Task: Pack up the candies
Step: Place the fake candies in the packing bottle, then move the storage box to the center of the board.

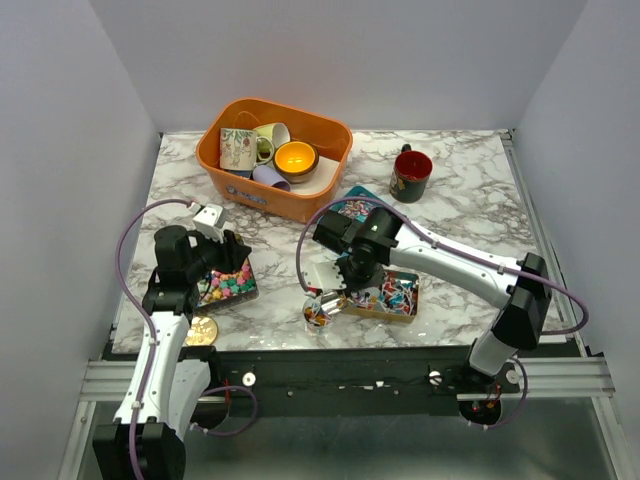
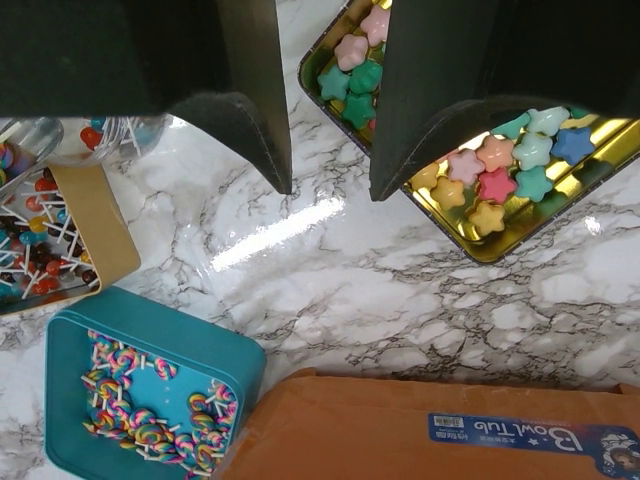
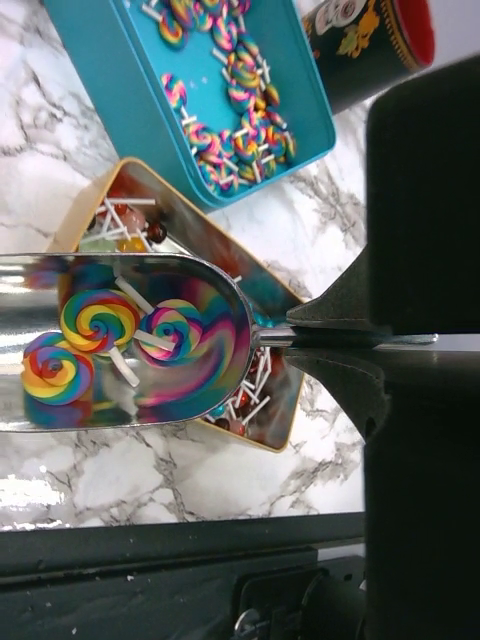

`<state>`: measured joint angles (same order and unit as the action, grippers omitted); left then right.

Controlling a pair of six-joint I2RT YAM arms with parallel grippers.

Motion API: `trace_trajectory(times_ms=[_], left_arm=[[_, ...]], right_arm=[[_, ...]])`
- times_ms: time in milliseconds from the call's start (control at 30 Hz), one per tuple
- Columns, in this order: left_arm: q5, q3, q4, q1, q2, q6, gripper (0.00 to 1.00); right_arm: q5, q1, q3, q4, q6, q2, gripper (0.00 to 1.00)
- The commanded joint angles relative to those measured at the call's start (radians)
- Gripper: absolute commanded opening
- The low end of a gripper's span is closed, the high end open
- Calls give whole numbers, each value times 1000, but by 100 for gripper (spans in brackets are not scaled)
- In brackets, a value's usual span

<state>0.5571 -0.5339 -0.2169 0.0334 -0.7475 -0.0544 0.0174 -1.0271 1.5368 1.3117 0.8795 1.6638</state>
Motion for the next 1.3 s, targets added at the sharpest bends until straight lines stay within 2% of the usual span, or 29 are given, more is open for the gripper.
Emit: trace_trajectory(times_ms=[0,167,367,600,833,967,1067,1200,1267], left_arm=[[15,28,54,17,33,-44,48],[12,46,62,25,53,-36,50],[24,35,73,25,37,-45,51],[27,14,68,25,2,-70,53],[-103,2,-2,16,-47,-169,56],[-177,-69,-114,-13,-143,-209,57],[-210,-118,-163,-30,-232,-219,57],[-259,-173,-191,-66,-344,-211,57],[-293,-196,-199,-84,-407,-214,57]], right_arm=[[-158,-70,100,174,-74,51,1],[-235,-143,73,215,-93,48,1],[-330,-149,69,215,-83,47,1],[-353,-149,95,215,-83,42,1],[-350,-139,121,205,-111,18,1],[-275,-94,100,109,-143,-56,1],[-200,4,141,58,-209,-91,1],[-137,207,197,3,-267,-125,1],[-116,260,212,-5,-278,-133,1]])
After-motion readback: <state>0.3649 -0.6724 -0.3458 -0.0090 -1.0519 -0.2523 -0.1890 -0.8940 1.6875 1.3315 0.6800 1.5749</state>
